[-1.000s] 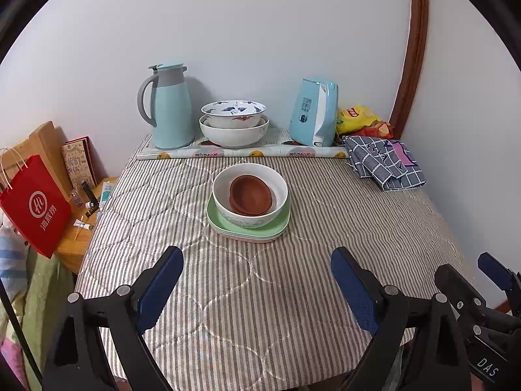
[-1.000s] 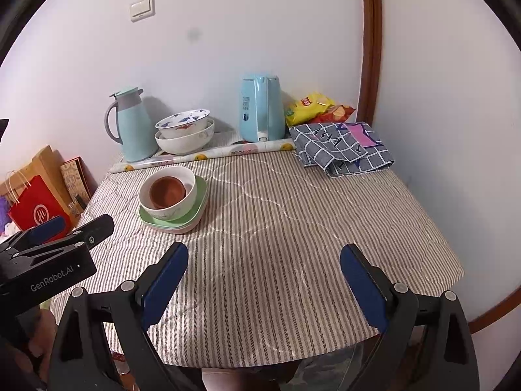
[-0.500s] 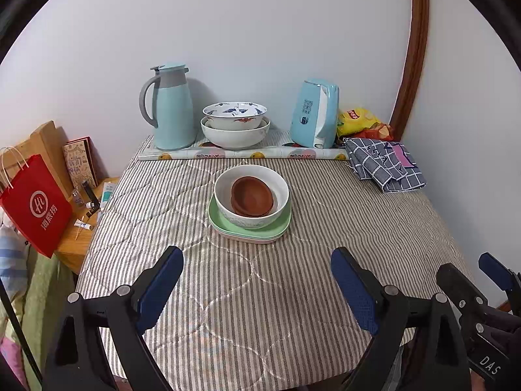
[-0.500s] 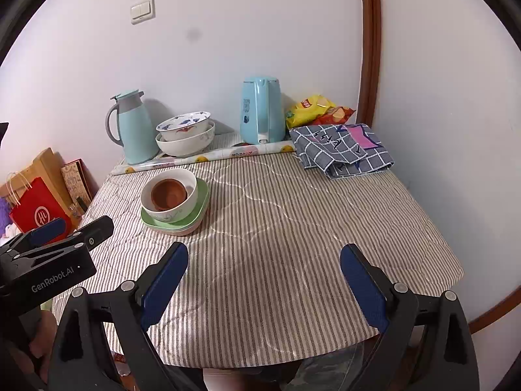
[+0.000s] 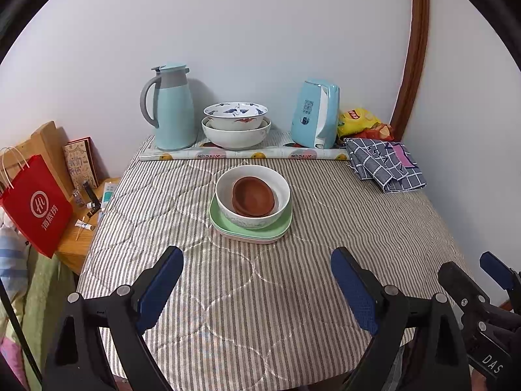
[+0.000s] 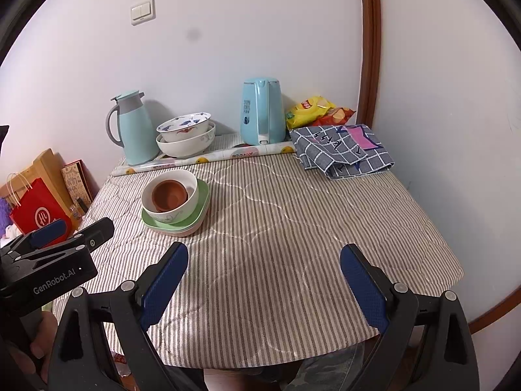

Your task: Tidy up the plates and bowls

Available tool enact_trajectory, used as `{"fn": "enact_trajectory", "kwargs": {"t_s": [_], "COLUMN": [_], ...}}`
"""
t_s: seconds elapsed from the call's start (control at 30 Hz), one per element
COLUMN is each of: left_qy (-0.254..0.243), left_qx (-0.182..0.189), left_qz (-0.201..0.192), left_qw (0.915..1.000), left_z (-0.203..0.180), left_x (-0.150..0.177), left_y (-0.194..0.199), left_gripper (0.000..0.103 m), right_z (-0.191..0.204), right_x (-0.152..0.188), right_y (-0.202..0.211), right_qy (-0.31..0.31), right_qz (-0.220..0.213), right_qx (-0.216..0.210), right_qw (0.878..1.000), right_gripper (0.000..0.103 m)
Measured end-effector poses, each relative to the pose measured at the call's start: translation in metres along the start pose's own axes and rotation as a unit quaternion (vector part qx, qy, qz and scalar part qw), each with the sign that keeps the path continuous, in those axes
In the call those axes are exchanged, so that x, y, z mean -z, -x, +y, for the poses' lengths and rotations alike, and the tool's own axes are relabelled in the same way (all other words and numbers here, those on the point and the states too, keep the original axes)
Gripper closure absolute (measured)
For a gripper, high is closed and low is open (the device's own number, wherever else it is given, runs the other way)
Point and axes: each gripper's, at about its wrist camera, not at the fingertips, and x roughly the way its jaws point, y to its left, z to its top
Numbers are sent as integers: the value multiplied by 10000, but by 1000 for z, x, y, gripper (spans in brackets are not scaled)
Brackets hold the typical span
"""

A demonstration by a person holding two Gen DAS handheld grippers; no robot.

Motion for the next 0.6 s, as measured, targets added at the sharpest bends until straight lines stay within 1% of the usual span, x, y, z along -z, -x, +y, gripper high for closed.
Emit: {"fn": "enact_trajectory", "kwargs": {"t_s": [0.6], "left_qy": [-2], "left_qx": [-20], "left_qz": [-29], "left_qw": [10000], "left_z": [1], "left_x": [0], "left_y": [-2], "left_gripper": [11], "right_z": [-2], "right_x": [-2], "right_y": [1], "right_qy": [-24], "right_qz": [-30], "right_qx": [-19], "right_qw": [10000], "right_gripper": [9]}}
